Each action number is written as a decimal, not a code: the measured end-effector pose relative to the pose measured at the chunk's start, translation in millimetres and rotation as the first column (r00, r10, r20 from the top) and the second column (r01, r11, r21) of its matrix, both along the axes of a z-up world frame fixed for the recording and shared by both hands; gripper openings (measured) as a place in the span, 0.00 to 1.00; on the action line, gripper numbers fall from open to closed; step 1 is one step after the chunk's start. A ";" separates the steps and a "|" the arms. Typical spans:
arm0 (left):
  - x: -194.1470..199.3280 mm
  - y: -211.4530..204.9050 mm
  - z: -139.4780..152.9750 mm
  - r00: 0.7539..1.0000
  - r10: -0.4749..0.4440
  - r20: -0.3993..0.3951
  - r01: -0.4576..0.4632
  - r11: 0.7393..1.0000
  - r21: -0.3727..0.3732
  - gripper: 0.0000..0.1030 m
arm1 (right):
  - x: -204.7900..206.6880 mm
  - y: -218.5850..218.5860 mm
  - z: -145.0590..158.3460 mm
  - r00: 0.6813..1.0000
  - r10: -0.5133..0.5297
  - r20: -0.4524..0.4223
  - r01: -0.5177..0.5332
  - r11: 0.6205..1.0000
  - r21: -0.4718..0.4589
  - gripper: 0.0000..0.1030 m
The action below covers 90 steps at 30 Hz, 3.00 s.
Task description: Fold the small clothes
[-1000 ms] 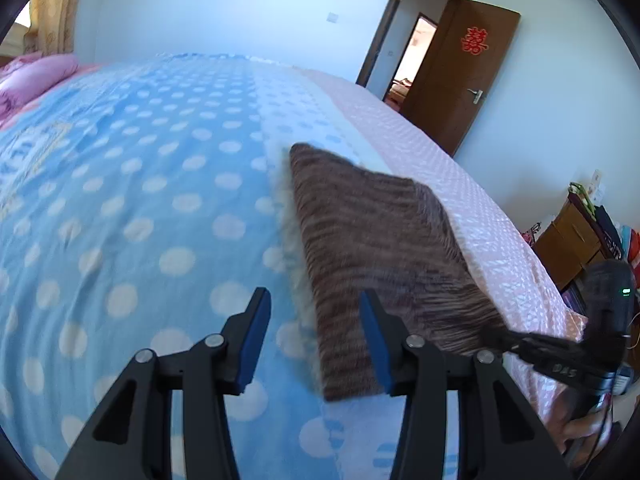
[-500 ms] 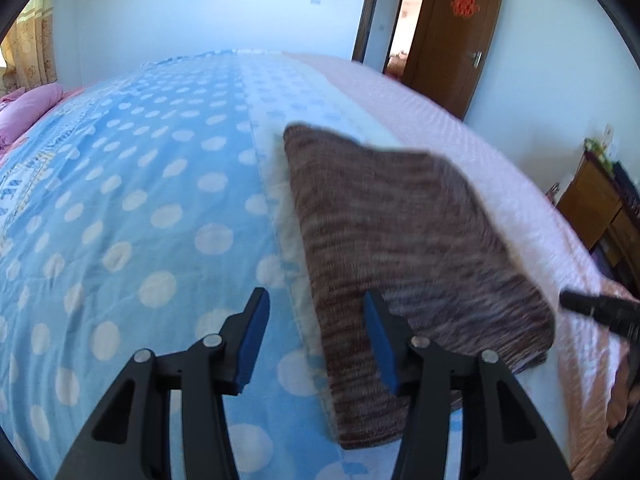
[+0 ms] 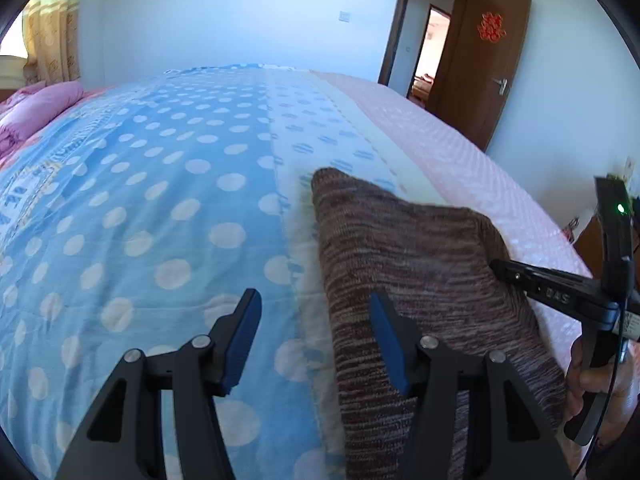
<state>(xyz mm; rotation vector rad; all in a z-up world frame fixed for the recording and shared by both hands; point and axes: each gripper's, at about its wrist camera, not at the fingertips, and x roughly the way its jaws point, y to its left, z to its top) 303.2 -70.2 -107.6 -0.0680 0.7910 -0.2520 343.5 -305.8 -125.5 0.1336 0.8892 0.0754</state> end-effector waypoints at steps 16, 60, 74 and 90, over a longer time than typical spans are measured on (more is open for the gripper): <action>5.3 -40.4 -19.3 1.000 0.020 0.017 -0.022 0.985 0.173 0.72 | 9.9 0.8 -9.0 0.996 -0.009 0.093 0.029 0.974 -0.223 0.05; -71.2 1.6 -29.0 0.993 0.077 -0.092 -0.070 0.995 0.069 0.88 | -94.1 17.4 -8.9 0.991 0.014 0.136 -0.011 1.000 -0.027 0.06; -83.7 20.2 -16.1 0.991 0.015 -0.130 -0.005 0.997 0.077 0.84 | -158.1 23.4 -11.9 0.997 0.038 0.060 -0.036 0.999 -0.030 0.09; 65.3 -17.2 -11.8 0.979 -0.015 -0.205 -0.023 0.982 -0.186 0.84 | -93.2 -42.1 36.4 0.983 -0.088 0.159 0.060 0.983 0.176 0.63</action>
